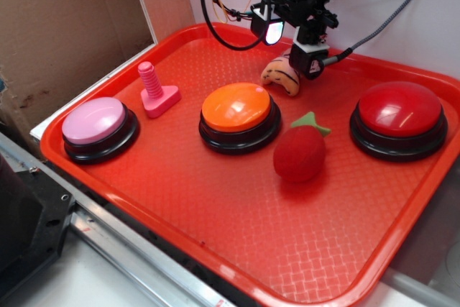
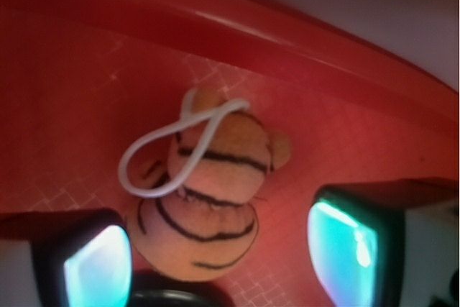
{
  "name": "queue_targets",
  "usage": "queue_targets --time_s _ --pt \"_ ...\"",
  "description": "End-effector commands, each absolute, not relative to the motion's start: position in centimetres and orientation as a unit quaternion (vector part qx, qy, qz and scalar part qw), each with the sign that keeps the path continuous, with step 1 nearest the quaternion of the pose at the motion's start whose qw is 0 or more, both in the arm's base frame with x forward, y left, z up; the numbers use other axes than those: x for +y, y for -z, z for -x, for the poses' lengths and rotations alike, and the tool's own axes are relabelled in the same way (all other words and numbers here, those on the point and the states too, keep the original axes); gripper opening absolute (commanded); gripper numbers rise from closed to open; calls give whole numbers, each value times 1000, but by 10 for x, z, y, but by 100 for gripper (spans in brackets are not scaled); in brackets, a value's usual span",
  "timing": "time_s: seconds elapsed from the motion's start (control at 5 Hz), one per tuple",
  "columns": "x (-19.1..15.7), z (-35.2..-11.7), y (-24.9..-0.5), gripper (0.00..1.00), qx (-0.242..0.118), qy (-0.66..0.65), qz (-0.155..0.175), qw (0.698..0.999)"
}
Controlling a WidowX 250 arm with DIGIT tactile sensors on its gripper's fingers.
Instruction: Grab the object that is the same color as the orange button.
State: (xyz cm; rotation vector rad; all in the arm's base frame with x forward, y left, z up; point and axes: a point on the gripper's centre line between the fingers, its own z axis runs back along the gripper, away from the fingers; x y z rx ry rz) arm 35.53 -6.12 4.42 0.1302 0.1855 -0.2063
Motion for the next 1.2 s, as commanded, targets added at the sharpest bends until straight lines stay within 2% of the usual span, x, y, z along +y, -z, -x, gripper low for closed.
queue_targets --time_s 0.0,0.4,0.6,0.8,1.0 --pt "-61 -355 -44 100 92 103 -65 988" --pt "-60 -349 -6 100 134 102 -58 984" --pt "-59 -344 1 0 145 107 -57 982" --pt "-61 -344 -13 0 139 110 -56 983" --pt "-64 -345 -47 0 119 102 -57 986"
